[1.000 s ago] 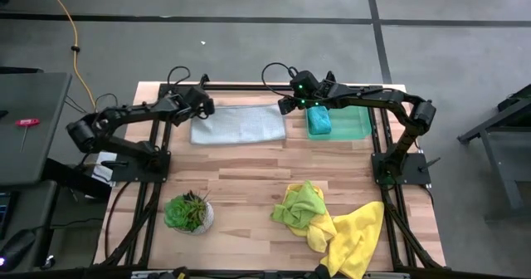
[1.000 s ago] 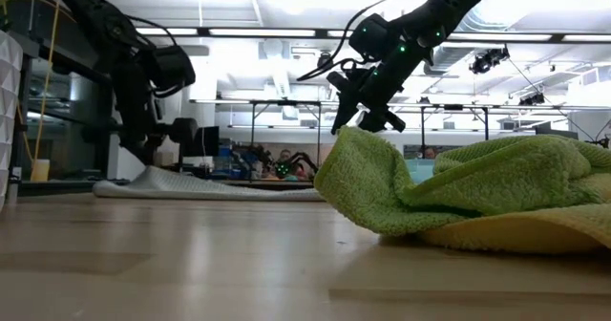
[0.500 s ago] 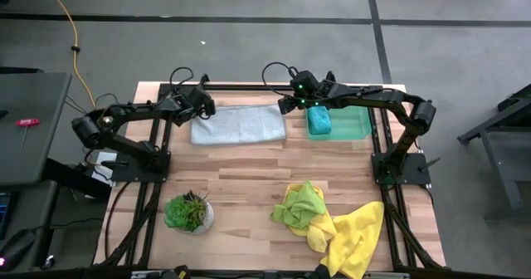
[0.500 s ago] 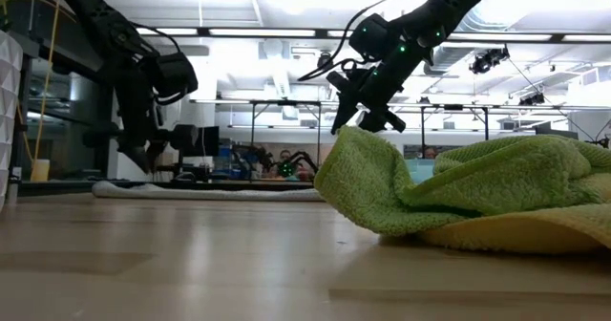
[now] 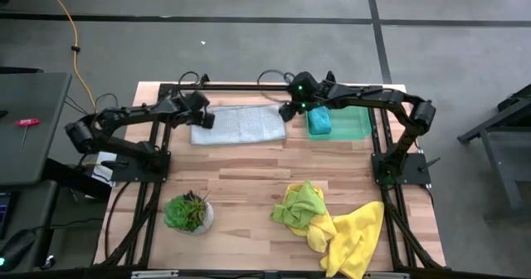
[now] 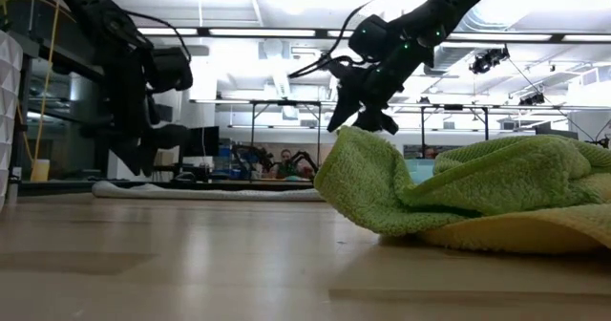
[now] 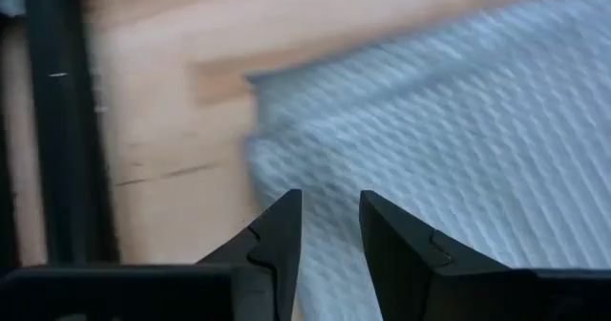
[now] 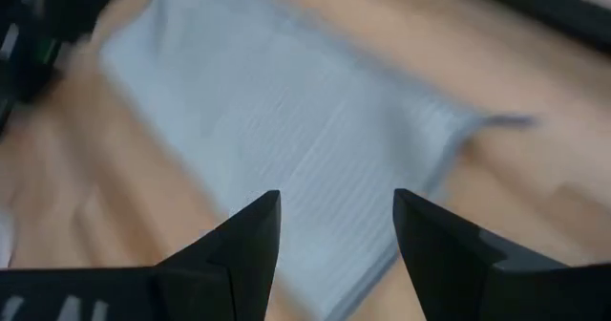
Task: Fold microfiber towels
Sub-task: Fold the gray towel
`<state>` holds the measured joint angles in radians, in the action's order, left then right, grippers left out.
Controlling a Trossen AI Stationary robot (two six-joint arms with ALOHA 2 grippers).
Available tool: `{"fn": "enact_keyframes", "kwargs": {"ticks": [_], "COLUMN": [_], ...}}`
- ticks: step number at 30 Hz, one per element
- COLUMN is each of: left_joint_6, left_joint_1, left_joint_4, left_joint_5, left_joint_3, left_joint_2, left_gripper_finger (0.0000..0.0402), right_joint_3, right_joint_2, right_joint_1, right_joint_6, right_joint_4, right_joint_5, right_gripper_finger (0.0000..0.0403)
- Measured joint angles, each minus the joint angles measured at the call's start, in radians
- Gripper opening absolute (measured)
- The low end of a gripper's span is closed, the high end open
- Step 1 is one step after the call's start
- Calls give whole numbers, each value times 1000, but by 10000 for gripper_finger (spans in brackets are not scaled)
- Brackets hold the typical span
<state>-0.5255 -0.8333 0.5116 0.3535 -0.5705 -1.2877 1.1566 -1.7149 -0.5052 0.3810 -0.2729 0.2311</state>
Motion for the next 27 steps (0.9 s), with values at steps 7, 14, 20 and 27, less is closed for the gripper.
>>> {"fn": "enact_keyframes", "kwargs": {"ticks": [7,14,20,27], "left_joint_6": [47,243,301,266], "left_joint_1": [170,315,327,288], "left_joint_4": [5,58,251,419], "left_joint_5": [-96,-77,-16,-149], "left_joint_3": [0,-13,-87,-236], "left_joint_2": [65,100,75,-46], "left_gripper_finger": [79,67,69,69], "right_joint_3": [0,0,0,0], "right_joint_2": [0,0,0,0], "right_joint_1": [111,205,198,171], "right_joint_6": [-236,-381,-382,-372], "right_joint_4": [-194,-199,-143,-141], "right_joint_5": [121,-48,-47,-17], "right_gripper_finger": [194,194,194,194]}}
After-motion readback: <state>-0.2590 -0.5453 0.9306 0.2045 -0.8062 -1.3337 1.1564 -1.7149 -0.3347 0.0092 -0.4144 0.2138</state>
